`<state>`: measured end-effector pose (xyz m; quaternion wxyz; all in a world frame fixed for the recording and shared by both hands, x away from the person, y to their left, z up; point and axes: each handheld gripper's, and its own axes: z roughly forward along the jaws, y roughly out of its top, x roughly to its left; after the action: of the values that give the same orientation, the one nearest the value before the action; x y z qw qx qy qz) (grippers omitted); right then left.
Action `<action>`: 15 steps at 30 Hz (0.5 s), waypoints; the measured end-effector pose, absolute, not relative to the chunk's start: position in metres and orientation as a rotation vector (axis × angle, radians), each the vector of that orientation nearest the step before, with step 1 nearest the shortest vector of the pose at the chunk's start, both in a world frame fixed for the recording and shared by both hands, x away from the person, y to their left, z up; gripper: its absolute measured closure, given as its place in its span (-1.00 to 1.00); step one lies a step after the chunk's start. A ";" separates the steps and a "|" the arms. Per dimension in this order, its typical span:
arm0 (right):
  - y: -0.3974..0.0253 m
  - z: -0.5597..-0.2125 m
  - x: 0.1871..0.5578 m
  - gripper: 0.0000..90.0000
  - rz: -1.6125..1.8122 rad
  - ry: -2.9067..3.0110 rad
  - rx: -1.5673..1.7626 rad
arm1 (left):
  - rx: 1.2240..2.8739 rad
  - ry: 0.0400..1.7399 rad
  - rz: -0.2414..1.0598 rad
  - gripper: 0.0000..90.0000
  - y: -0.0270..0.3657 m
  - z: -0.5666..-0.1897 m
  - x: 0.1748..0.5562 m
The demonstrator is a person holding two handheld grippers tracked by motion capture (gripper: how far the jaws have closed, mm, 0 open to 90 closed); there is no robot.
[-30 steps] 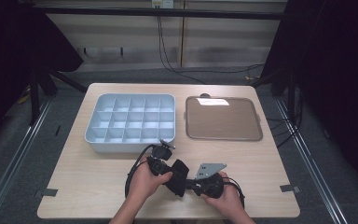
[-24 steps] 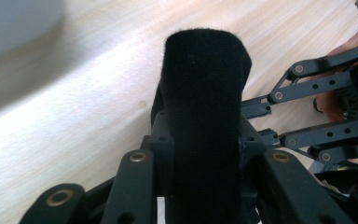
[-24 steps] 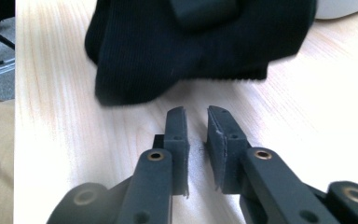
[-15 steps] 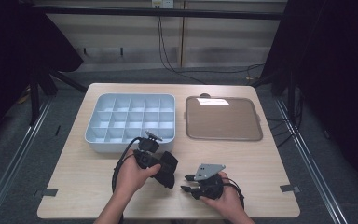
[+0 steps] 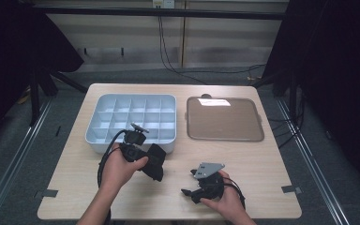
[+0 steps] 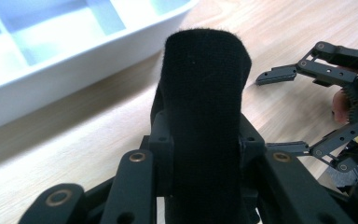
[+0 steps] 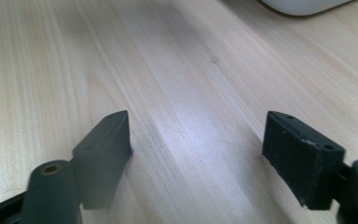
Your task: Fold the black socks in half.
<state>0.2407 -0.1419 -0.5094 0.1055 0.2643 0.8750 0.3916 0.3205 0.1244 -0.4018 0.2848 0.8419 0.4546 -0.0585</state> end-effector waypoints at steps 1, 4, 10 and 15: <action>-0.142 -0.509 0.241 -0.56 1.147 2.581 0.790 | 2.254 1.214 -0.155 0.49 0.126 -0.400 0.321; -0.142 -0.510 0.243 -0.65 1.143 2.589 0.808 | 2.242 1.227 -0.134 0.49 0.131 -0.394 0.323; -0.142 -0.510 0.244 -0.68 1.138 2.585 0.805 | 2.221 1.243 -0.109 0.49 0.142 -0.382 0.327; -0.142 -0.510 0.244 -0.68 1.141 2.584 0.809 | 2.209 1.259 -0.083 0.49 0.151 -0.372 0.331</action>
<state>0.2440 -0.1420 -0.5103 0.1013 0.2740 0.8749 0.3863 0.3315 0.1514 -0.3722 0.2945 0.8297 0.4731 -0.0312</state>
